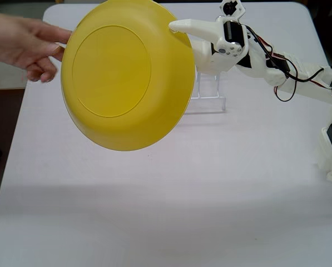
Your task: Could you take three plates?
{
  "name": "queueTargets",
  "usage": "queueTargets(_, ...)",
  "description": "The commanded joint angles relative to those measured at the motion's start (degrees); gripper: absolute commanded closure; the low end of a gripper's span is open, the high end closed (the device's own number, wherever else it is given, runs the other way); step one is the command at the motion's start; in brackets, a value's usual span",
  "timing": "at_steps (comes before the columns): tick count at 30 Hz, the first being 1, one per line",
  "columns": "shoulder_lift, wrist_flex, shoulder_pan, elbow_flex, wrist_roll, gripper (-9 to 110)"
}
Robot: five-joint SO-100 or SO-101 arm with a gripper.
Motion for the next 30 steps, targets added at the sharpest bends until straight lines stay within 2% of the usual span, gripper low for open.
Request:
queueTargets(1,2.3,-1.5,0.9,-0.8,0.4,102)
queueTargets(9,2.8,-1.5,1.1,0.4,1.3,102)
queueTargets(14,4.1,0.1,1.7,2.2,-2.7,73)
queueTargets(17,5.3,5.0,2.1,2.2,-3.3,66)
queueTargets(30,20.7,28.3,3.9,6.1,-4.8,68)
